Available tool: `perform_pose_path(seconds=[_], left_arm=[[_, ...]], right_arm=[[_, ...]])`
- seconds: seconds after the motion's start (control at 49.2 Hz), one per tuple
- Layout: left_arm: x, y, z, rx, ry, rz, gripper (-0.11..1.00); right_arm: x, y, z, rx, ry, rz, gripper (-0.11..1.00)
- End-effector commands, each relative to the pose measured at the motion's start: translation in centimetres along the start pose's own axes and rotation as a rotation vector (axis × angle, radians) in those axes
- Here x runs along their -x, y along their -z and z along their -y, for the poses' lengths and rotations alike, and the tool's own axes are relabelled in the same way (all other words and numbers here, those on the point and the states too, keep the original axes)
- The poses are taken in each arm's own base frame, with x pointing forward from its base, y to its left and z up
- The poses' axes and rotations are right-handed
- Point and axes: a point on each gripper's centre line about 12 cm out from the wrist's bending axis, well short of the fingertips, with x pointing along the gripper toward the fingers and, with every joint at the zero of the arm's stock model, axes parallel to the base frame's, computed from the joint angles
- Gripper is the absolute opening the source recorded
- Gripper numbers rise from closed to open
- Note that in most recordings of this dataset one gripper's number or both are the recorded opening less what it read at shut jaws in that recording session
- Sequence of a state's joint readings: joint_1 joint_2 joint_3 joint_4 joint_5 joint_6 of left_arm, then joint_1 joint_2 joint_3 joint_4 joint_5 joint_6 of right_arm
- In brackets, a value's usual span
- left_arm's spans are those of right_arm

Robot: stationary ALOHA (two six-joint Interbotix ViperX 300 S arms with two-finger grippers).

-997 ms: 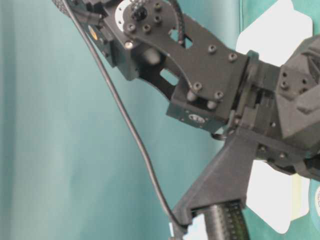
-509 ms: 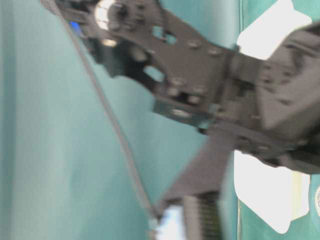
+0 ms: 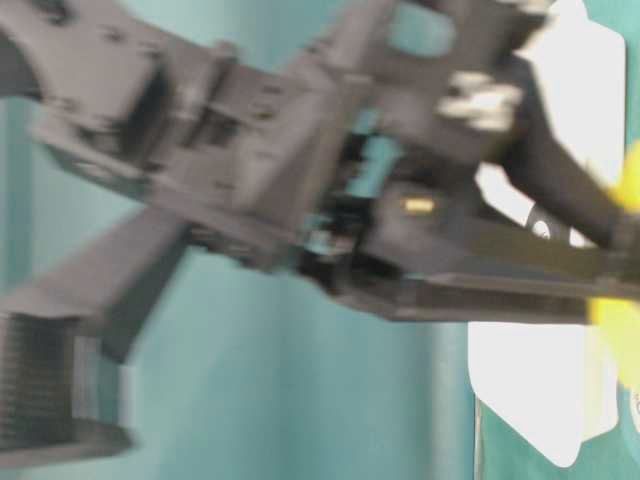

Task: Pick up the tape from a random location and place it into the white case.
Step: 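Close the right gripper on the yellow tape rim and lift it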

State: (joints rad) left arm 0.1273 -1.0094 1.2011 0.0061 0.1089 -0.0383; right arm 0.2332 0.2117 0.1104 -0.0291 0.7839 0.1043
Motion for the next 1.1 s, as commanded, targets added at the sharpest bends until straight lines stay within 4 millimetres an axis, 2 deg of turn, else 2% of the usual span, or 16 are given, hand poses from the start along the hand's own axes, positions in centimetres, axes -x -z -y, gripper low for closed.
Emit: perform_pose_path(seconds=[0.0, 0.448, 0.631, 1.078], left_arm=[[-0.1, -0.5, 0.0, -0.002, 0.002, 0.012, 0.91], [-0.1, -0.6, 0.0, -0.002, 0.002, 0.014, 0.91], [-0.1, -0.5, 0.0, -0.002, 0.002, 0.012, 0.91], [-0.1, -0.5, 0.0, -0.002, 0.002, 0.011, 0.91]], right_arm=[[3.5, -1.6, -0.1, -0.007, -0.006, 0.058, 0.29], [8.7, -3.1, -0.1, -0.009, -0.001, 0.034, 0.29], [10.3, -3.3, -0.1, -0.009, -0.003, 0.060, 0.29], [10.5, -3.2, -0.2, -0.008, -0.003, 0.058, 0.29]])
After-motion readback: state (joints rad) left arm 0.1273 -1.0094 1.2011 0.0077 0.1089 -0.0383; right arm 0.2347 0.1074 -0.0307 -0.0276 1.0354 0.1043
